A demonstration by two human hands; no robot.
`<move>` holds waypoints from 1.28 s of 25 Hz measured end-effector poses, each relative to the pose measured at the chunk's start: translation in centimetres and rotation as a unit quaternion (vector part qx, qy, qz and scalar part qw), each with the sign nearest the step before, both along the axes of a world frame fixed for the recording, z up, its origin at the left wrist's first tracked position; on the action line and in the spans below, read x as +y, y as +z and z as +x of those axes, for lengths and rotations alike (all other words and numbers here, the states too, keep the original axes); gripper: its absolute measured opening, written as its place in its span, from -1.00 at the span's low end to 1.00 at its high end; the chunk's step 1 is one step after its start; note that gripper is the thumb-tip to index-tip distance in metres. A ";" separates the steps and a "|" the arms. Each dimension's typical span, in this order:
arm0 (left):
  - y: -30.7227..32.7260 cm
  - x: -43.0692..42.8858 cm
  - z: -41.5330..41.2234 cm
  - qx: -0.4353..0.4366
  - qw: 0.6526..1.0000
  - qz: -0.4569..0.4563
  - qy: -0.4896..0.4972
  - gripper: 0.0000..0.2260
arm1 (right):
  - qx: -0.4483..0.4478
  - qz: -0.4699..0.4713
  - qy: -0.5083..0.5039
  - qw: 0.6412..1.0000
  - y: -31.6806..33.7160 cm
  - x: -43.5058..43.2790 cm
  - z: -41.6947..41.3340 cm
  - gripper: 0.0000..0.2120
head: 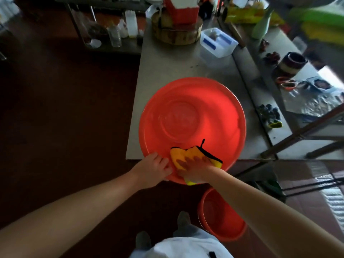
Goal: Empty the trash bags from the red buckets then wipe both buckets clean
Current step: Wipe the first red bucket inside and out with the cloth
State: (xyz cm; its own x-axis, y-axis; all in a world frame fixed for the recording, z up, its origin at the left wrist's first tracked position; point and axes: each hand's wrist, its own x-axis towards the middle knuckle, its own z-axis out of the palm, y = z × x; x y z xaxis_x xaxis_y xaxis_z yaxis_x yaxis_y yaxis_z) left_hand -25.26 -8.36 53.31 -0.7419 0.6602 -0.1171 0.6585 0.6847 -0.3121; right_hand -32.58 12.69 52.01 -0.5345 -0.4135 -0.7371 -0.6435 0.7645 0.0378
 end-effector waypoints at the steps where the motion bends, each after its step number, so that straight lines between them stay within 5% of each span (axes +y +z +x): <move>1: 0.2 -0.4 -0.2 0.002 1.000 -0.005 -0.014 -0.68 | -0.008 -0.003 -0.024 1.000 0.4 0.5 0.7 -0.25; 5: 1.1 -2.5 -0.9 0.023 0.998 -0.019 -0.064 -0.70 | 0.030 -0.012 0.003 0.999 1.4 2.1 1.7 0.00; 13: 4.8 -9.0 -3.0 0.063 0.990 -0.124 0.002 -0.73 | 0.188 -0.013 0.080 0.979 2.0 1.7 1.7 -0.20; 18: 1.6 -2.3 -0.9 -0.046 0.987 -0.098 0.122 -0.44 | 0.175 -0.018 0.089 0.980 1.8 1.7 0.9 -0.20; 23: -0.7 1.9 -1.0 -0.032 0.986 0.016 0.163 -0.66 | 0.130 -0.029 0.052 0.990 1.6 2.1 -1.0 -0.21; 32: -2.2 3.2 -0.9 -0.028 0.991 0.018 0.130 -0.61 | 0.079 -0.085 -0.080 0.990 -2.8 -1.4 -4.0 -0.44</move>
